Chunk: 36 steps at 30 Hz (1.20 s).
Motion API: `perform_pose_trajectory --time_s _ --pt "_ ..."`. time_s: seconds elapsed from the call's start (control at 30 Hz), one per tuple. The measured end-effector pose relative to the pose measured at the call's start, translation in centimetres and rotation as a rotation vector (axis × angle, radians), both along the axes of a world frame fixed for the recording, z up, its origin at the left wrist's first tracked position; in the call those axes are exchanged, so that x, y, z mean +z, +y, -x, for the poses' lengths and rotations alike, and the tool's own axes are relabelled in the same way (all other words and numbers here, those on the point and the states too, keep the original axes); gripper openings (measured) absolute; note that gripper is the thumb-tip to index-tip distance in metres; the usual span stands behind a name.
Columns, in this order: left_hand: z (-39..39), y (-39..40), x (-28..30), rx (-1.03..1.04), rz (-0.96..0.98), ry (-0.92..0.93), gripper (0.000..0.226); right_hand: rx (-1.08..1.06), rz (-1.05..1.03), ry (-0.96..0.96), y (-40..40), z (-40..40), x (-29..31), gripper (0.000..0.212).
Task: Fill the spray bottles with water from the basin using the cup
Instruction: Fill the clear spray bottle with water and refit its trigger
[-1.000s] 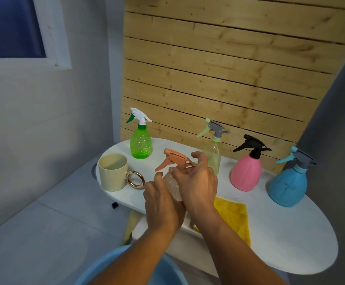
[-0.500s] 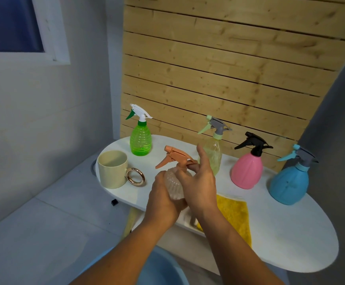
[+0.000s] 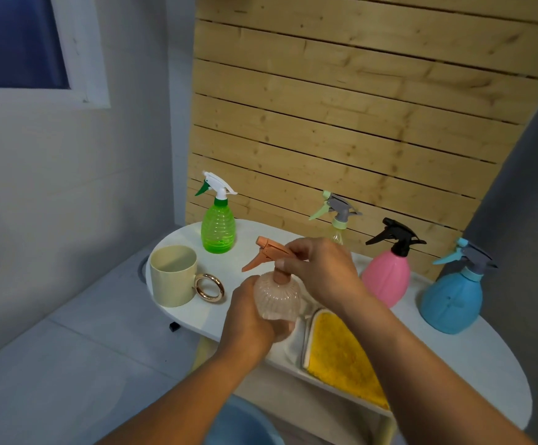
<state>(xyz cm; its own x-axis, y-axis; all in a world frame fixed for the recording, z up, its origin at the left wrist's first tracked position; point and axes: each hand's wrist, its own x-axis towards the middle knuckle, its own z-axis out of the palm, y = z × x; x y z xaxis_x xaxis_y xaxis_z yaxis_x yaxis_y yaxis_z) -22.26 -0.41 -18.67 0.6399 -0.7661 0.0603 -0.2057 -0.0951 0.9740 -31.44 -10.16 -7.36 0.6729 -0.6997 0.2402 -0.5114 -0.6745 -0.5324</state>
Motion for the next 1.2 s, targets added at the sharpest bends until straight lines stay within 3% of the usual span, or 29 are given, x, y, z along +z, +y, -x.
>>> perform_pose_trajectory --time_s 0.1,0.2,0.27,0.33,0.43,0.57,0.63,0.73,0.87,0.97,1.2 --pt "-2.0 -1.0 1.0 -0.018 0.025 0.013 0.072 -0.004 0.047 0.135 -1.5 -1.1 3.1 0.015" --pt "-4.9 -3.5 2.5 -0.009 0.037 -0.027 0.117 0.009 0.114 0.175 -3.3 -3.5 6.4 0.020" --pt "-6.2 -5.0 4.0 0.066 0.032 -0.017 0.130 0.003 0.181 0.177 -4.3 -5.2 8.9 0.022" --pt "-7.0 -6.5 4.5 0.189 0.026 0.007 0.124 -0.011 0.213 0.182 -5.4 -7.2 10.5 0.025" --pt "-7.2 -8.8 3.3 0.278 0.069 0.207 0.102 -0.020 0.256 0.261 -7.6 -10.3 10.7 0.027" --pt "-6.6 -11.1 1.5 0.297 0.079 0.280 0.035 -0.020 0.300 0.409 -9.9 -12.9 9.0 0.025" --pt "-6.6 -11.8 0.4 0.235 0.087 0.194 0.020 -0.021 0.295 0.461 -10.8 -13.5 7.9 0.023" --pt "-6.8 -12.2 -0.8 0.182 0.087 0.122 0.022 -0.016 0.280 0.506 -11.7 -14.0 6.9 0.020" --pt "-7.1 -12.2 -1.5 0.119 0.139 0.173 0.034 -0.008 0.266 0.528 -12.2 -14.6 6.3 0.021" --pt "-7.9 -13.0 -2.7 0.107 0.236 0.143 0.049 -0.002 0.253 0.516 -12.3 -14.9 5.9 0.022" --pt "-7.5 -12.2 -1.9 0.068 0.153 0.130 0.050 0.017 0.199 0.524 -12.5 -14.5 6.2 0.022"
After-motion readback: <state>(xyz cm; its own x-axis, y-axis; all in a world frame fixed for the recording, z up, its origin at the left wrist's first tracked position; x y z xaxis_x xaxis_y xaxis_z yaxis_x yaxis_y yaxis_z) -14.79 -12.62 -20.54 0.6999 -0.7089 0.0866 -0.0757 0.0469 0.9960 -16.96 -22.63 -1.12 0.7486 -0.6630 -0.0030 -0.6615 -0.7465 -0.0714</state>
